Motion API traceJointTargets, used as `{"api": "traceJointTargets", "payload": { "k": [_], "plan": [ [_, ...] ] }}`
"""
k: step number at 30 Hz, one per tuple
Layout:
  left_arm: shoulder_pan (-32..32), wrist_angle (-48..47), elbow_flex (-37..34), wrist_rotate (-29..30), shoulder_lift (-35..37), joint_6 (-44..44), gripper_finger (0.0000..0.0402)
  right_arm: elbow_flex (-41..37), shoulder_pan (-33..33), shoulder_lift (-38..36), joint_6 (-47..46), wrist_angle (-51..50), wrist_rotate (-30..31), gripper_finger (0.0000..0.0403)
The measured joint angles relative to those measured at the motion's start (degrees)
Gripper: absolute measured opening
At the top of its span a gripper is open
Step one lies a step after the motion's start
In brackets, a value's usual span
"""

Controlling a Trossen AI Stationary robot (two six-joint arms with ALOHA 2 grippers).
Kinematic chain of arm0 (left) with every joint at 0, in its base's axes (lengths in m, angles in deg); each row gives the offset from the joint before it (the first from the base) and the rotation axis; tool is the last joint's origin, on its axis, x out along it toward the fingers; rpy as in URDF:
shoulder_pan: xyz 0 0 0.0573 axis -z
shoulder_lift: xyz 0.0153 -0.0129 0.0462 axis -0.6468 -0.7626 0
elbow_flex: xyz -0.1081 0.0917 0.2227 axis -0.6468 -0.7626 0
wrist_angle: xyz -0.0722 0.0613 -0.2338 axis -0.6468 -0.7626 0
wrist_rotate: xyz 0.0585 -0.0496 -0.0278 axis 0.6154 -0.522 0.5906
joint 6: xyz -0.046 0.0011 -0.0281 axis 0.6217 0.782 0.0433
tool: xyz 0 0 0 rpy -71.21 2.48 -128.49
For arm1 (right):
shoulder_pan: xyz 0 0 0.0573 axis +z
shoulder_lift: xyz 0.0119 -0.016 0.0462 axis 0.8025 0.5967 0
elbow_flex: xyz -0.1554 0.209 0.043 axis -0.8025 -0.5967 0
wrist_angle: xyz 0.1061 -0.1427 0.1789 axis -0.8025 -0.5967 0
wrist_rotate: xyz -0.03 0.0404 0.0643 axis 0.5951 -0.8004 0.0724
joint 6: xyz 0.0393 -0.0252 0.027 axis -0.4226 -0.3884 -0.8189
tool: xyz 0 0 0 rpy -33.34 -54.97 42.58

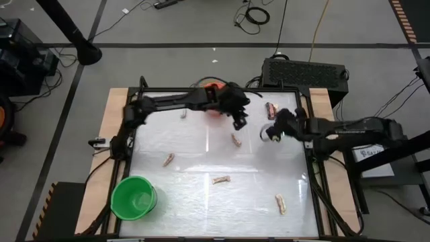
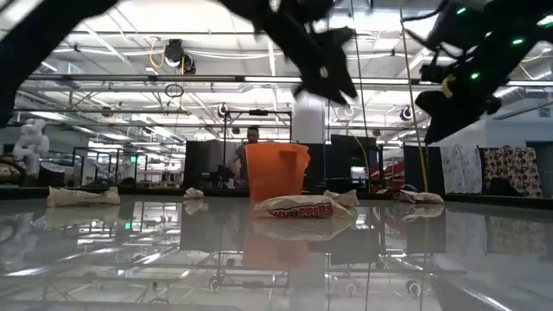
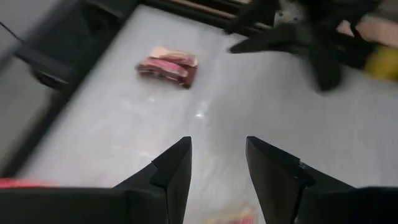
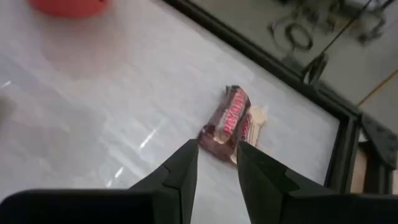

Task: Sort candy by brand, put in halloween buckets
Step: Put the brown chocolate bar into the orange bucket

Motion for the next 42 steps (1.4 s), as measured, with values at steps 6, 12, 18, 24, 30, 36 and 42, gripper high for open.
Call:
{"api": "traceJointTargets", "payload": {
  "k": [6, 12, 18, 24, 30, 36, 42],
  "plan": [
    [-0.04, -9.03, -6.79, 8.07, 13.12, -4.51, 0.016, 0.03, -17.75, 3.05, 12.6, 11.45, -14.21, 0.0105],
    [-1.47, -2.41, -25.96, 9.77, 30.08, 0.29, 0.016, 0.14, -29.59, 11.94, 17.51, 18.03, -23.48, 0.0105],
    [0.15, 17.85, -43.99, 9.35, 44.04, 2.77, 0.016, 5.52, -34.03, 23.23, 19.39, 17.97, -24.16, 0.0105],
    [0.84, 21.94, -51.22, 8.93, 48.91, 2.85, 0.016, 9.26, -34.18, 30.9, 19.9, 18.18, -27.27, 0.0105],
    [0.93, 22.2, -53.49, 8.68, 49.4, 3.01, 0.016, 11.6, -34.18, 34.87, 20.31, 19.81, -26.98, 0.0105],
    [1.58, 22.48, -53.99, 8.63, 49.44, 4.29, 0.016, 12.2, -34.12, 37.27, 20.35, 20.62, -22.54, 0.0105],
    [1.85, 22.8, -53.99, 8.63, 49.44, 4.48, 0.016, 12.22, -34.18, 39.97, 20.93, 20.98, -15.38, 0.0104]
  ]
}}
